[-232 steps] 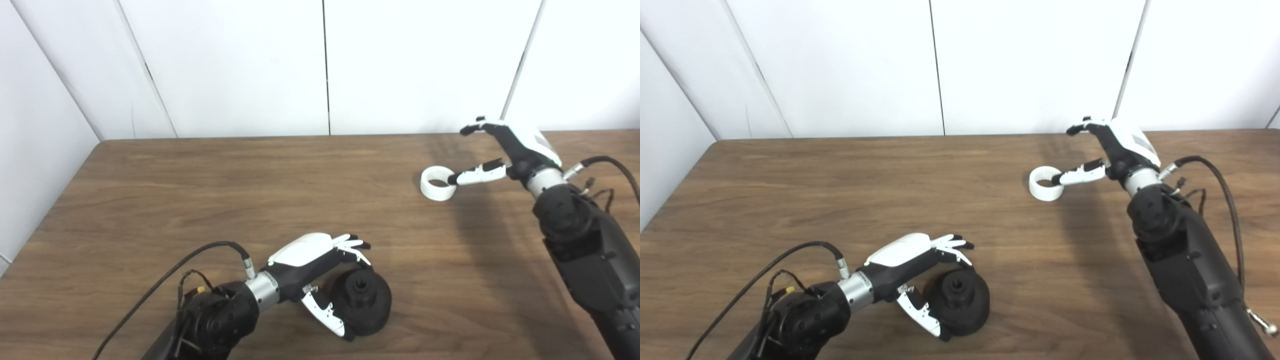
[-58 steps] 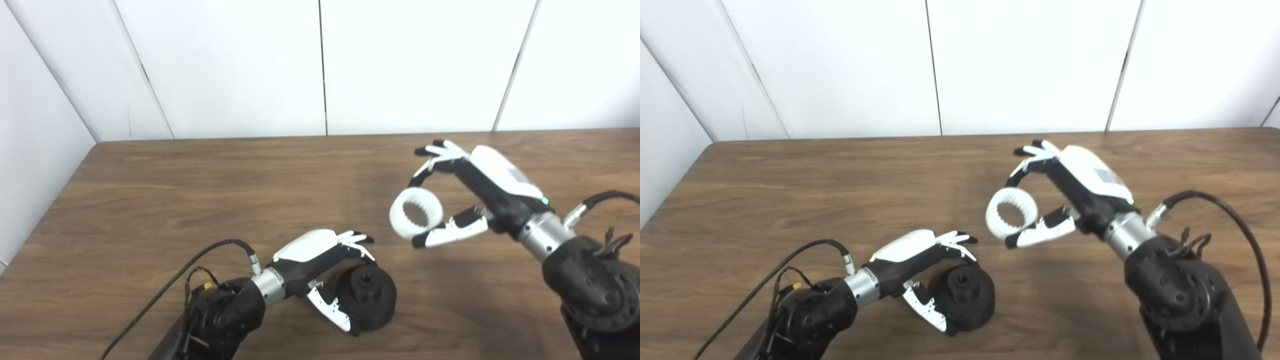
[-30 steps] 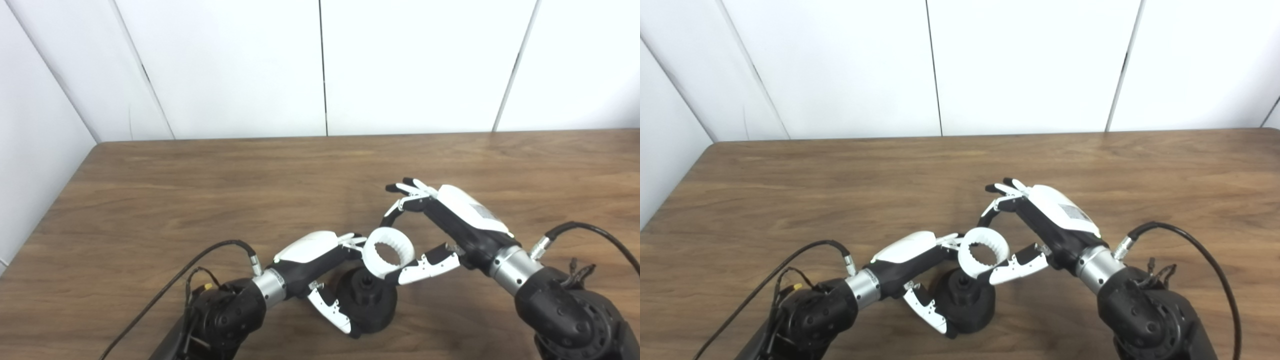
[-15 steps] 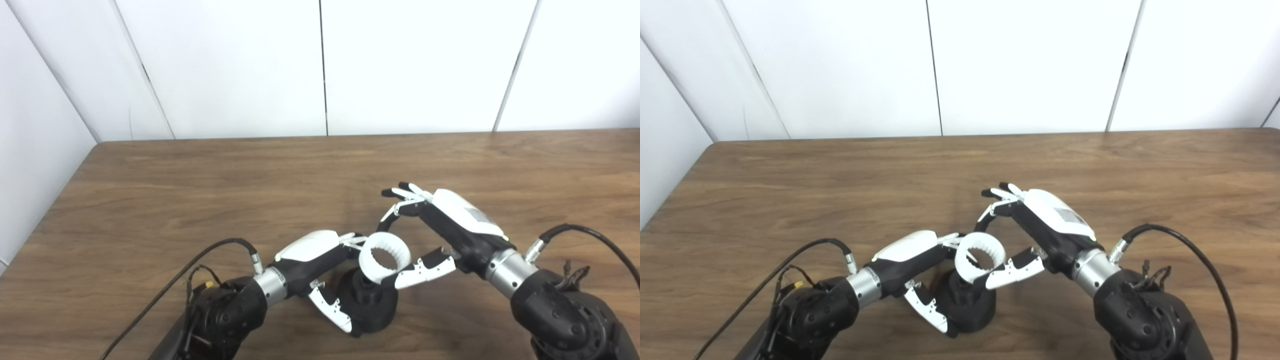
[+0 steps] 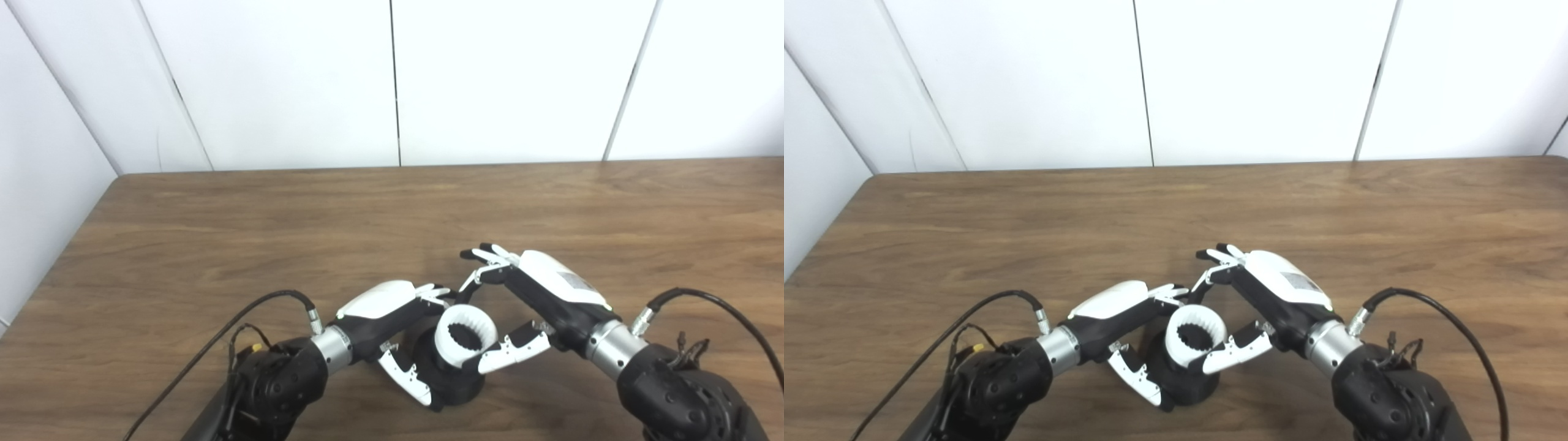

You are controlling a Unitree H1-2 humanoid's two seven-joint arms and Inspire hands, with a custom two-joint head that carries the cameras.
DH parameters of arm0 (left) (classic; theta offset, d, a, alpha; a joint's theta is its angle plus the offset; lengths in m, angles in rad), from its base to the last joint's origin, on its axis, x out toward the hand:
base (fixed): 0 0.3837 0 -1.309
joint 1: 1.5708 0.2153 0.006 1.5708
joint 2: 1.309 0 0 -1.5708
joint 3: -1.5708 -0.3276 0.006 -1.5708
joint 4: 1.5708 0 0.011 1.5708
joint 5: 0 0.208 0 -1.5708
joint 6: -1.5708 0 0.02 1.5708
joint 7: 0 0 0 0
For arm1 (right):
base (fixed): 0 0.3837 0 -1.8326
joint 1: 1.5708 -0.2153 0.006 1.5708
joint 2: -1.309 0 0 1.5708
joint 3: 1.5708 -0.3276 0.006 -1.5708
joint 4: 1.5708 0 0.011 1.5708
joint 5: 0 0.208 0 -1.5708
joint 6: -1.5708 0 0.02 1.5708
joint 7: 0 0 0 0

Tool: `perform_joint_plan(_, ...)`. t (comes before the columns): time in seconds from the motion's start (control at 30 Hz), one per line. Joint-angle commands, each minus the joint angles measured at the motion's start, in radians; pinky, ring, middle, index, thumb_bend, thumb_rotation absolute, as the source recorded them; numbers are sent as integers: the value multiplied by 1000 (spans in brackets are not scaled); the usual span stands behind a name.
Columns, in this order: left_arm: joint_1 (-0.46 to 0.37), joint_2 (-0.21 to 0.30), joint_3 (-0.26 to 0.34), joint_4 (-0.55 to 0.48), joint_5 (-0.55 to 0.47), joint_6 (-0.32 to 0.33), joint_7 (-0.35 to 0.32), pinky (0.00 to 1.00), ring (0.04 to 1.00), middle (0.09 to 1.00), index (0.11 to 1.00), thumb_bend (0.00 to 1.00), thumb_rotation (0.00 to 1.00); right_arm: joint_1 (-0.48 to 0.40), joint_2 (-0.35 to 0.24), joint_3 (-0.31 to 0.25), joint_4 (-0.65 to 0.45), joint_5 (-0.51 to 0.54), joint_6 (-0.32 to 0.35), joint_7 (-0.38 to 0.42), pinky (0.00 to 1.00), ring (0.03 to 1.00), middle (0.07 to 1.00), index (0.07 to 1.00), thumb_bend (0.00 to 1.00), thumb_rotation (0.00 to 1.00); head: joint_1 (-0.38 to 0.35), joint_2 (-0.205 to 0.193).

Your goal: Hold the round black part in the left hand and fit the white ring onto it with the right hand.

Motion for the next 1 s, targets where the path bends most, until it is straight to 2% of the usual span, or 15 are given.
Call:
perform_joint_plan(0.0,-18,4,-3,-17,-5,-2,-11,942,1000,965,679,937,233,-18,3,-3,-10,4,-33,-23,1000,1000,936,598,825,333,1,1)
perform_joint_plan(0.97,-18,-1,-5,-14,-12,-11,-8,938,1000,959,688,934,225,-28,24,12,11,-9,-52,-44,1000,1000,939,606,827,340,-6,-6)
